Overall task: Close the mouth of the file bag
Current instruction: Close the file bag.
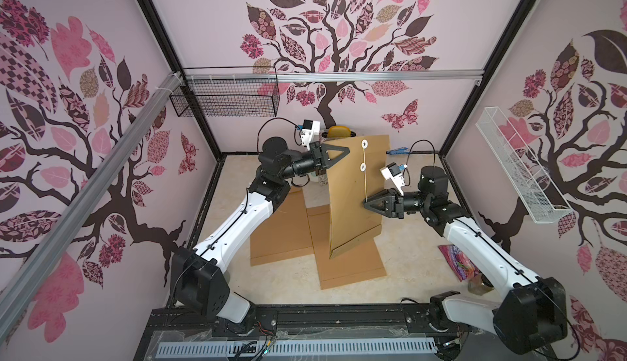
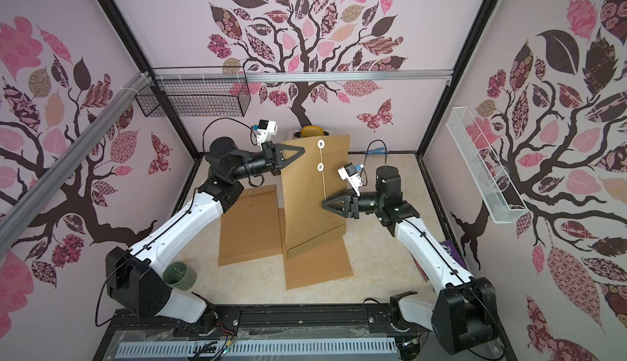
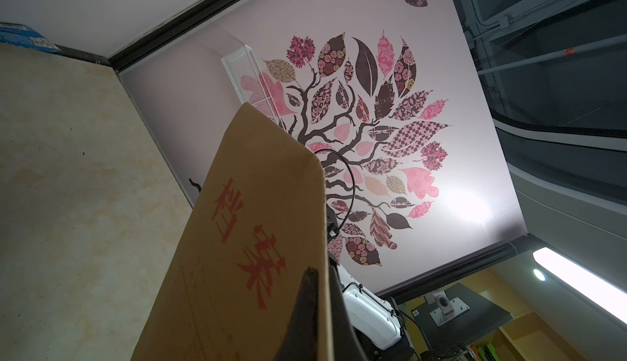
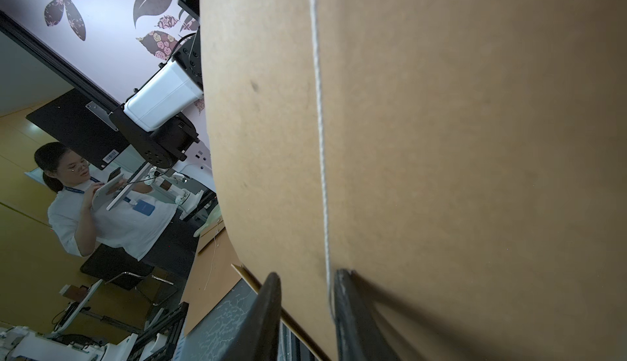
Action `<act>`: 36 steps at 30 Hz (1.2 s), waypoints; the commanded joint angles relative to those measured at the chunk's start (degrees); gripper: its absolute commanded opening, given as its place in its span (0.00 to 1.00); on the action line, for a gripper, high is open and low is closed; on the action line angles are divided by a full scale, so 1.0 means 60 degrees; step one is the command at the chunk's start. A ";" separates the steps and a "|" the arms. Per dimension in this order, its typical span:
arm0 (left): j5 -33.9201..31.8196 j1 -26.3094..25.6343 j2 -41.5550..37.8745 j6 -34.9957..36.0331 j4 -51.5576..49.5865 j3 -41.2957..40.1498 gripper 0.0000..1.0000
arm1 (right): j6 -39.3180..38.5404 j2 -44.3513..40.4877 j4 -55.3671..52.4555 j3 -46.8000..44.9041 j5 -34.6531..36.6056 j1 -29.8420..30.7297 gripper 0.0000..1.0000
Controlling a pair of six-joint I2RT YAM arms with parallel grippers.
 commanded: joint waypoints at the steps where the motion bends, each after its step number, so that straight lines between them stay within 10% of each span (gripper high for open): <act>1: -0.0095 0.0026 -0.0221 0.0079 0.0111 0.0232 0.00 | -0.0161 -0.0267 -0.0122 -0.0039 0.0021 0.0036 0.29; 16: -0.0106 0.0033 -0.0227 0.0080 0.0093 0.0259 0.00 | -0.0641 -0.0490 -0.0655 -0.0333 0.0127 0.0036 0.28; 24: -0.0151 0.0026 -0.0225 0.0139 0.0071 0.0228 0.00 | -0.0398 -0.0508 -0.0616 -0.0336 0.0297 0.0036 0.04; 36: -0.0329 0.0012 0.0042 -0.0316 0.0479 -0.0029 0.00 | 0.0762 -0.1137 0.0072 -0.0025 0.1604 0.0999 0.00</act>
